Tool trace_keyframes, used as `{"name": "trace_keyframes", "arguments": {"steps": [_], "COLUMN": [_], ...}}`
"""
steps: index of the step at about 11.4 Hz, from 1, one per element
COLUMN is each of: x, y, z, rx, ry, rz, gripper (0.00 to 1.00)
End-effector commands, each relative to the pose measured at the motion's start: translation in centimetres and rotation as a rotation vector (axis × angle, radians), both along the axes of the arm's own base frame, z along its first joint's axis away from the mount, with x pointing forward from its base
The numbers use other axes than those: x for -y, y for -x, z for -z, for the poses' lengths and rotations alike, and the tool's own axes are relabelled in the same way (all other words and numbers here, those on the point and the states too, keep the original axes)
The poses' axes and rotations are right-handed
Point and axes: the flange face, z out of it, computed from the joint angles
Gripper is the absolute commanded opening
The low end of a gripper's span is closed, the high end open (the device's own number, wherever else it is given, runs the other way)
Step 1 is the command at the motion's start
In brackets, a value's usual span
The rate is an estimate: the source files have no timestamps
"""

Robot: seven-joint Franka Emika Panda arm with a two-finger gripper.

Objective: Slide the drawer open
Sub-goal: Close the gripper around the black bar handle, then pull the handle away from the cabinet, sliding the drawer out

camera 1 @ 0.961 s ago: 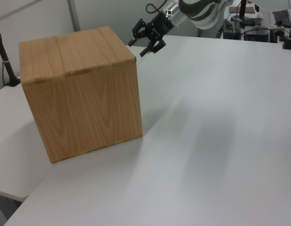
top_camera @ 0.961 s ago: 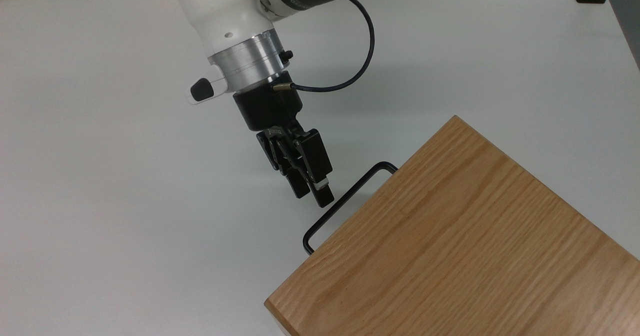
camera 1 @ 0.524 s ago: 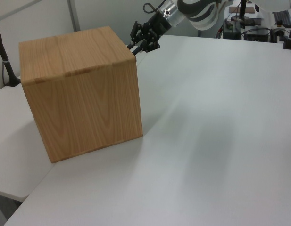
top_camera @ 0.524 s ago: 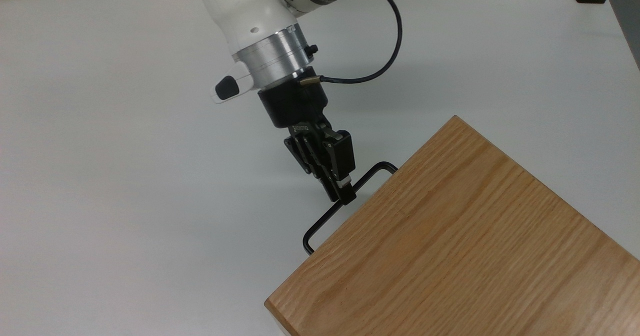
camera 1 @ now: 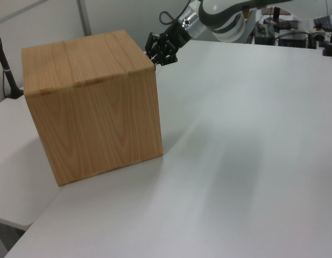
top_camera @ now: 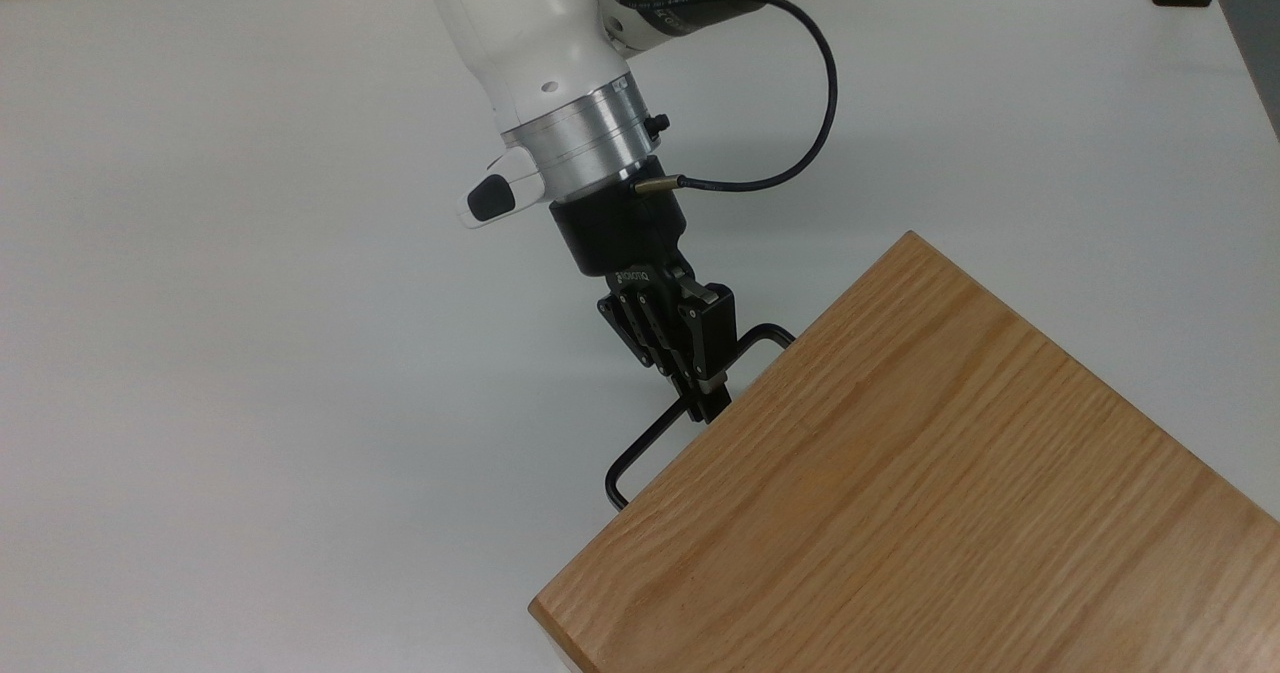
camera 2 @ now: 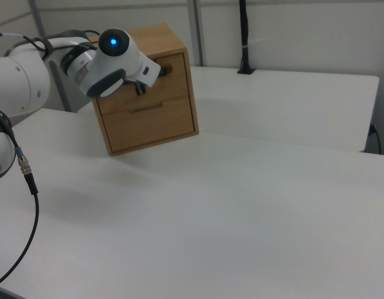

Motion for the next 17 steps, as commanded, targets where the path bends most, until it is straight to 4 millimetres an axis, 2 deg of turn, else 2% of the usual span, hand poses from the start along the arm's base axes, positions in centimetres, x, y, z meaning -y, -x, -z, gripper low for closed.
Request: {"name": "trace_keyframes", "arguments": {"steps": [1,3,6,8,12,13,17], "x": [0.1,1.5,1.9,3.0,4.1,4.8,5.6], "y": [-0.2,0.2,0.7,1.0,1.5,1.6,2.4], "z": [0.7,-0.8,-0.9,-1.2,-0.5,-0.4,-0.6], "rx": [0.005,0.019,0.023,0.021,0.012,0.006,-0.019], "ry": [0.026,0.024,0.047,0.049,0.074,0.075,0.082], "rz": [-0.007,0.007,-0.012,-0.001,-0.016,-0.008,-0.04], "gripper": [0.03,0.03,0.03,0.03,0.03,0.03,0.03]}}
